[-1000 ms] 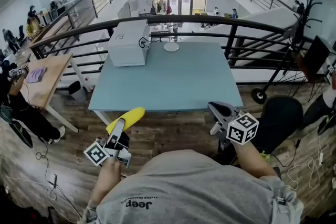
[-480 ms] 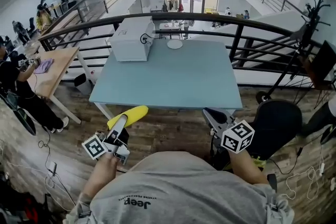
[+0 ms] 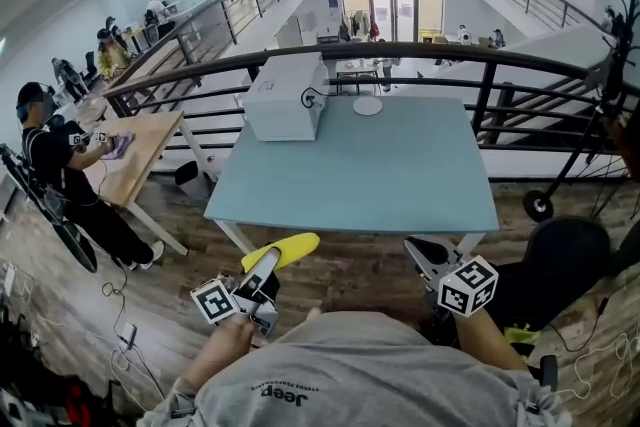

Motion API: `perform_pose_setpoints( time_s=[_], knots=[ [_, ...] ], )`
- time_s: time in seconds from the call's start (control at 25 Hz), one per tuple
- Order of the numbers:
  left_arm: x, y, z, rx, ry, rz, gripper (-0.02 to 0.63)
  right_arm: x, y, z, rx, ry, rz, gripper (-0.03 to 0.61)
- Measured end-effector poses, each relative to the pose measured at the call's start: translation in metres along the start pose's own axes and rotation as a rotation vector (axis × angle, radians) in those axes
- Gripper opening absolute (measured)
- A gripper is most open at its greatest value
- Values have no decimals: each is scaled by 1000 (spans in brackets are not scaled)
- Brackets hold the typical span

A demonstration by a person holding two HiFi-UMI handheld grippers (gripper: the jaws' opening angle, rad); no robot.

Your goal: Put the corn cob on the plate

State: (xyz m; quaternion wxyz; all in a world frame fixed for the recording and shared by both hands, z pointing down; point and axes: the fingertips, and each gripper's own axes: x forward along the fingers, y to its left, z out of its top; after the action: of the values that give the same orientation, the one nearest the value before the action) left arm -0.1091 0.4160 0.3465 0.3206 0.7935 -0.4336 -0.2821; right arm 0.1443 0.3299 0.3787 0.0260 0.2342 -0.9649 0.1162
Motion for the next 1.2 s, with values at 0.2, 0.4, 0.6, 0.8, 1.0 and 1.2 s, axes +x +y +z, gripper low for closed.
perform_pose_setpoints(
  time_s=[0.2, 0.4, 0.6, 0.8, 1.0, 1.2],
  knots=[
    [11, 52, 31, -42, 1, -32, 255, 54, -10, 12, -29, 33, -31, 17],
    [31, 106, 81, -71, 37, -89, 255, 121, -12, 29, -41, 48, -80, 17],
    [53, 141, 129, -69, 95, -150, 255, 176, -20, 45, -36, 45, -139, 17],
    [68, 176, 171, -75, 105, -184, 255, 220, -39, 54, -22, 33, -190, 17],
    [75, 202, 199, -94, 104, -203, 255, 246, -50, 64, -28, 38, -240, 17],
    [84, 217, 213, -109, 94, -211, 255, 263, -64, 73, -36, 50, -252, 17]
  ],
)
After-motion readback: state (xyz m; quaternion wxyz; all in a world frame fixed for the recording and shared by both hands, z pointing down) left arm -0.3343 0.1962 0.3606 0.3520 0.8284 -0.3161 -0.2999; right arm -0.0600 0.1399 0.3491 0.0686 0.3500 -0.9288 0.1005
